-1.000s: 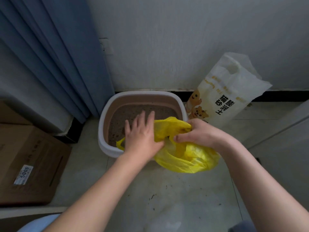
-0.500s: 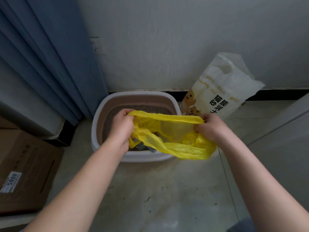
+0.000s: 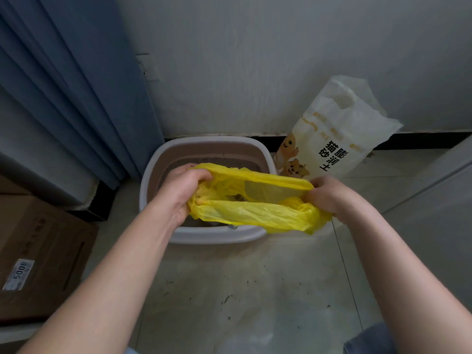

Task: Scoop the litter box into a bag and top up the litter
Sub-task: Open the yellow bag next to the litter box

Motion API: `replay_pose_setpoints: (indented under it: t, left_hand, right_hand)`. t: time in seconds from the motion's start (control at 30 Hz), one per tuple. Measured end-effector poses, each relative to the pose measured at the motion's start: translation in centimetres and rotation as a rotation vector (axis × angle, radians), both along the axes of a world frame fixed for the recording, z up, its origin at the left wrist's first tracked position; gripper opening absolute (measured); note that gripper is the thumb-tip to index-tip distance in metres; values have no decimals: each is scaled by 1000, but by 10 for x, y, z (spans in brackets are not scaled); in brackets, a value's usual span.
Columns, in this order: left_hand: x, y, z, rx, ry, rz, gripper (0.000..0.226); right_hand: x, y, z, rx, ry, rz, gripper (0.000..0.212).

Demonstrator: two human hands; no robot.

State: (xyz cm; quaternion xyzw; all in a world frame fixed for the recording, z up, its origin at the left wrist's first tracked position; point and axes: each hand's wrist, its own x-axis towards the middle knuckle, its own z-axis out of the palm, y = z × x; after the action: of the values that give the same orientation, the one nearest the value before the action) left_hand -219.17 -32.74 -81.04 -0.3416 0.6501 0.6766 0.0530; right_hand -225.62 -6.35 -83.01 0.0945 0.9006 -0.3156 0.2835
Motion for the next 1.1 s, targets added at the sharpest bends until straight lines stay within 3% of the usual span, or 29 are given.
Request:
replay_pose_setpoints:
  t: [0.1, 0.23, 0.3, 0.37, 0.43, 0.57, 0.67, 0.73, 0.8, 0.93, 1.0, 1.1]
  left_hand:
    - [2, 0, 0, -42, -20, -6, 9]
    - [5, 6, -2, -112, 19, -34, 9]
    - [6, 7, -5, -130, 50, -13, 8]
    - [4, 4, -9, -179, 59, 22, 8]
    - [3, -2, -9, -214, 45, 46, 11]
    - [2, -6, -10, -200, -14, -25, 21]
    - [2, 0, -10, -221, -72, -133, 42]
    - [2, 8, -9, -383, -30, -172, 52]
    - [6, 17, -10, -605, 173, -167, 48]
    - [10, 20, -9, -905, 642, -293, 20]
    - [9, 19, -5, -1005, 652, -457, 16]
    - [9, 21, -5, -1116, 504, -652, 27]
  right_hand:
    - [-1, -9, -5, 48, 130, -85, 24]
    - [0, -19, 0, -210, 71, -129, 35]
    - [2, -22, -1, -55, -61, 46, 52]
    - [8, -26, -5, 201, -88, 192, 44]
    - [9, -25, -10, 261, -22, 156, 36]
    - [5, -18, -8, 128, 45, 32, 40]
    - [5, -16, -4, 7, 69, -43, 38]
    - [6, -15, -1, -74, 89, -75, 29]
    - [6, -13, 1, -136, 94, -88, 23]
    - [6, -4, -2, -88, 190, 33, 61]
    - [6, 0, -7, -104, 383, 139, 66]
    - [9, 3, -8, -160, 613, 276, 58]
